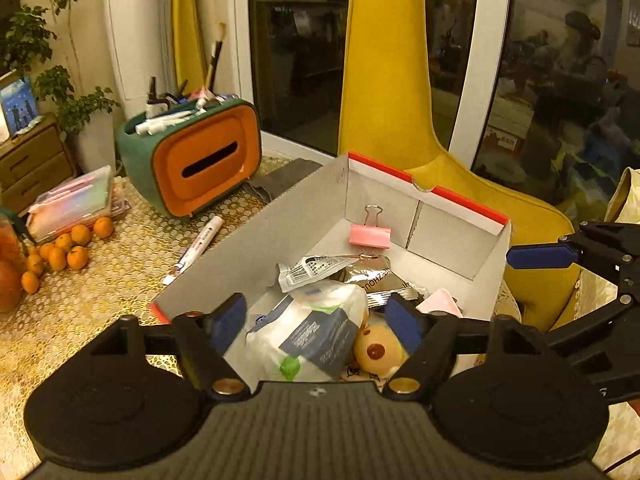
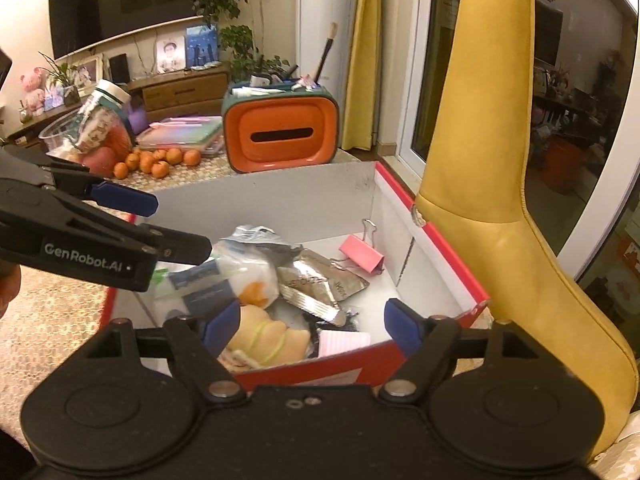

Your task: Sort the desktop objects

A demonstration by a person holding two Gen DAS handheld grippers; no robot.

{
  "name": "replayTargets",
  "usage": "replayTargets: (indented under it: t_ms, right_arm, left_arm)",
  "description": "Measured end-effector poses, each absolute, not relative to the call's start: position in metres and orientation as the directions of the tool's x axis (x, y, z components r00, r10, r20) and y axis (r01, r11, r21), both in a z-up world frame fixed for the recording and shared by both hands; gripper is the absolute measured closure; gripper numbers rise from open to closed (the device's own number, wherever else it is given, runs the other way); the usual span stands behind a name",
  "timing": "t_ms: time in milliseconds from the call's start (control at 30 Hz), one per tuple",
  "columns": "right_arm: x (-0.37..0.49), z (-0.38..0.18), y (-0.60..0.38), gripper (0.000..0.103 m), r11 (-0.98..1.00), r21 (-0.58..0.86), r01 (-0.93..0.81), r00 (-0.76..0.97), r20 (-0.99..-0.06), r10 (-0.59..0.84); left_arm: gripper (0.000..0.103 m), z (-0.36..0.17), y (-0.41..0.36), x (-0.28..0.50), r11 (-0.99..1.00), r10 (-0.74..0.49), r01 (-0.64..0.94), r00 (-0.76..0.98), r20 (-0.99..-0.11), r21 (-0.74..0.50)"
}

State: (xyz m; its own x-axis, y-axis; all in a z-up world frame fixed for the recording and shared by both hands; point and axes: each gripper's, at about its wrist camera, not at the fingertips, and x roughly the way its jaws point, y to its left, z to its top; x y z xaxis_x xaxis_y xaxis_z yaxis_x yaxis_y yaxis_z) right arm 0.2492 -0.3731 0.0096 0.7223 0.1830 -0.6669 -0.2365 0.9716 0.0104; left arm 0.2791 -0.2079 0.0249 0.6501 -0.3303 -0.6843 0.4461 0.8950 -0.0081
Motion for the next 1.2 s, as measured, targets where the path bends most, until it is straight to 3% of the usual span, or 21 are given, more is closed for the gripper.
replayTargets:
  t_ms: [100, 367, 933, 1200]
  right_arm:
    - [0.24, 0.013, -0.371, 0.02, 0.971, 0.031, -0.235, 0.728, -0.657, 0.197]
    - [0.216, 0.025, -0.362, 0.014, 0.968, 0.051, -0.245, 0.745, -0.629, 0.221]
    - [0.166, 0.032, -0.349, 0.001, 0.955, 0.088, -0.283, 0.769, -0.574, 0.281]
    - [0.149, 0.036, -0.35, 0.001, 0.955, 0.141, -0.262, 0.784, -0.546, 0.296]
  left_arm:
    - [0.023, 0.029, -0.202, 0.267, 0.901, -0.326, 0.433, 0.672, -0.665, -0.004]
    - [0.001, 0.04, -0.186, 0.239, 0.903, -0.347, 0.428, 0.696, -0.629, -0.026]
    - [0.001, 0.048, -0.145, 0.184, 0.934, -0.31, 0.357, 0.753, -0.58, -0.035]
    - [0.001, 0.045, -0.134, 0.157, 0.938, -0.292, 0.345, 0.76, -0.58, -0.02]
